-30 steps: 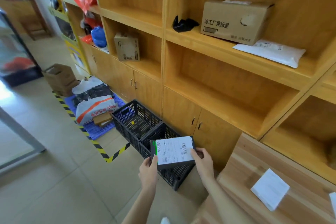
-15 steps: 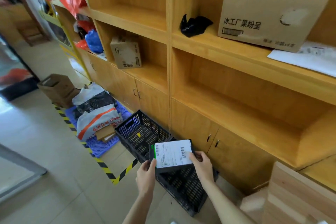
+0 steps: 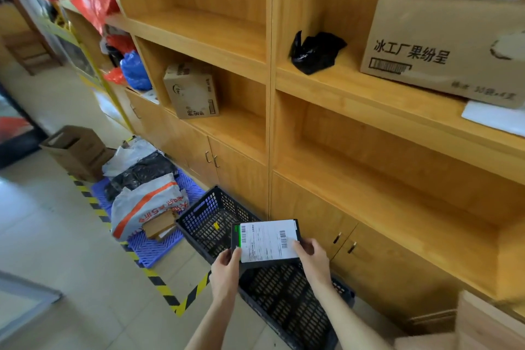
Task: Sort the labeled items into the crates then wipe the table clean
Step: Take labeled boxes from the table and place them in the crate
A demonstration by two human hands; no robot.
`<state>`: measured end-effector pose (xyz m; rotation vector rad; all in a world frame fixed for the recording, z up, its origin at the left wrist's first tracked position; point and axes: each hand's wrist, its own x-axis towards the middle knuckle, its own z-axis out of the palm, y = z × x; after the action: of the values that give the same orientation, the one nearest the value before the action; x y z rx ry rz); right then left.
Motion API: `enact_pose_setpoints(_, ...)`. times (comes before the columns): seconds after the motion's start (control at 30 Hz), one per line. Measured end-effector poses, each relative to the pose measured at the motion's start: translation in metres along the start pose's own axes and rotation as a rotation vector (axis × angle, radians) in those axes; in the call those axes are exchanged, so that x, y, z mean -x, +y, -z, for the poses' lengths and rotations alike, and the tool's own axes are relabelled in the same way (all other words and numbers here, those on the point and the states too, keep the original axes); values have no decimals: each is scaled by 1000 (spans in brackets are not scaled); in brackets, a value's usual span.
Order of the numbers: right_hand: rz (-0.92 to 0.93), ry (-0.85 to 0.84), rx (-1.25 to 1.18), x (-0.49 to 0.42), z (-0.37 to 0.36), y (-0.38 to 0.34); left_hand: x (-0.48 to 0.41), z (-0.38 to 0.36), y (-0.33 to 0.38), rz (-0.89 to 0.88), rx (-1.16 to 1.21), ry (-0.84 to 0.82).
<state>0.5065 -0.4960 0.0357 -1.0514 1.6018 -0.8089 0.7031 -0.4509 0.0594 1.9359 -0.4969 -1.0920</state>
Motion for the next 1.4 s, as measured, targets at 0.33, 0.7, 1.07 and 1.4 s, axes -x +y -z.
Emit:
enact_pose_setpoints(0.33, -82, 121, -52, -64, -70, -20, -136, 7, 21, 58, -197, -124)
enact_pose_setpoints(0.7, -239, 295, -163, -113, -187, -48, -265, 44, 82, -37, -228, -324)
enact_pose_setpoints(1.07, -328, 377, -174, -194, -293, -36, -413, 39, 82, -42, -384, -420)
enact_pose_setpoints(1.4, -458, 368, -192, -320, -373, 111, -561, -27, -35, -59, -477, -415)
